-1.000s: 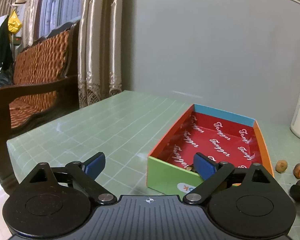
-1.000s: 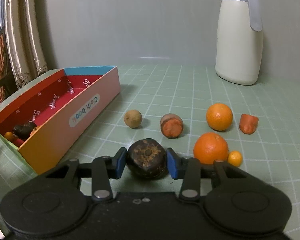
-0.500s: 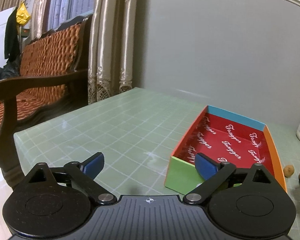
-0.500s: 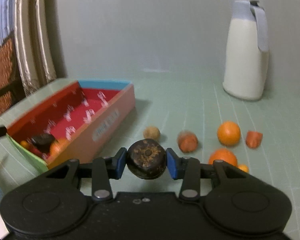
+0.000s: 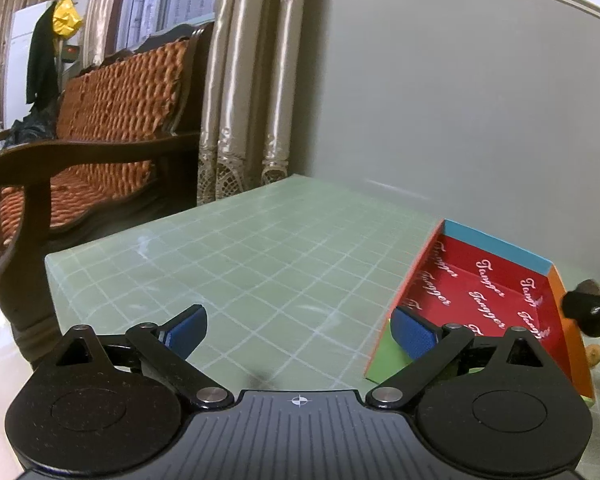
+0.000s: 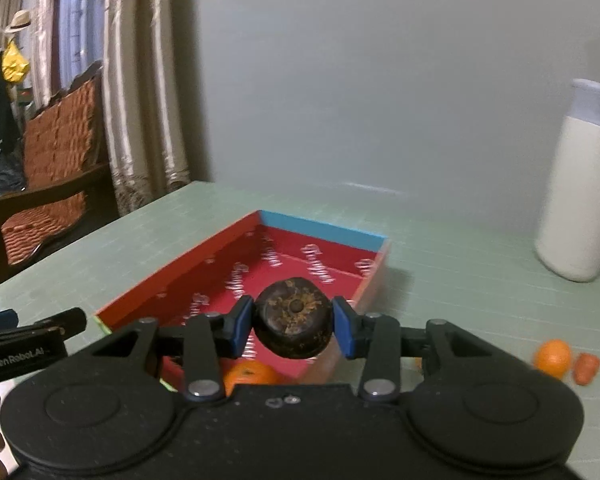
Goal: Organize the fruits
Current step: 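Carry the dark brown fruit with the right tool into the box and open, then reach the left tool to the mandarin and close on it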
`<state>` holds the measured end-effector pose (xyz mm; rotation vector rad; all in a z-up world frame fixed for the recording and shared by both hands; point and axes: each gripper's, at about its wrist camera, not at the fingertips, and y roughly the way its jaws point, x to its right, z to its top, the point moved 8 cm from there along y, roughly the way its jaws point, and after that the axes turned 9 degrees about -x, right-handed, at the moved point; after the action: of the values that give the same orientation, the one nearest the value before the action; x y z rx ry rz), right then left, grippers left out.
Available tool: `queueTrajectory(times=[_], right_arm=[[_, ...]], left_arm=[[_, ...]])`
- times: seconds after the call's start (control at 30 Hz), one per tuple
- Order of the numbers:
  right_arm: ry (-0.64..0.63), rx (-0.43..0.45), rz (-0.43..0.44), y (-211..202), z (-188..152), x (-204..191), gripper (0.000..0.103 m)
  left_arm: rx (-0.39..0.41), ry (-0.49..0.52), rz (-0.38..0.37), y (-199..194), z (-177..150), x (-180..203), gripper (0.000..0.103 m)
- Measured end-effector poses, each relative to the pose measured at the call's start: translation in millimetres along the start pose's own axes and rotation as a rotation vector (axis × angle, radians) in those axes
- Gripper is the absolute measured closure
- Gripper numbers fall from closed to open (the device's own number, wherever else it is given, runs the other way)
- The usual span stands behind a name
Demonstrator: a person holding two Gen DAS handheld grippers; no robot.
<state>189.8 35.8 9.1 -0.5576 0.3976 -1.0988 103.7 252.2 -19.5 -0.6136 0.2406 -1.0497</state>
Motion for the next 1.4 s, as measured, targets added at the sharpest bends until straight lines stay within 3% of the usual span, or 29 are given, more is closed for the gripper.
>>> queueTrajectory(times=[0.33,0.6,0.7,0.97,1.2,1.4], right_arm=[[-0.026,-0.068,0.042,33,-6,-29,0.061],[-0.008,-0.041,0.047,24,-6,-24,0.059],[0.015,-0.028,0.041,17,-5,-16,0.054],[0.038,0.016,-0.016,-3,-5,6,0.019],[0.069,0.054,-0.074,-24,-11,35,0.009],[0.096,0.103,-0.181,-47,-24,77,0.004]], left_arm=[[-0.026,-0.039,-0.003,8,-1,-6,0.005],[-0.025,-0.025,-0.001,8,-2,1,0.005],[-0.026,-0.023,0.002,8,-2,2,0.005],[-0.014,0.001,0.008,6,-3,10,0.005],[0.029,0.034,-0.003,-3,-3,24,0.005],[0.082,0.094,-0.05,-17,-4,51,0.005]])
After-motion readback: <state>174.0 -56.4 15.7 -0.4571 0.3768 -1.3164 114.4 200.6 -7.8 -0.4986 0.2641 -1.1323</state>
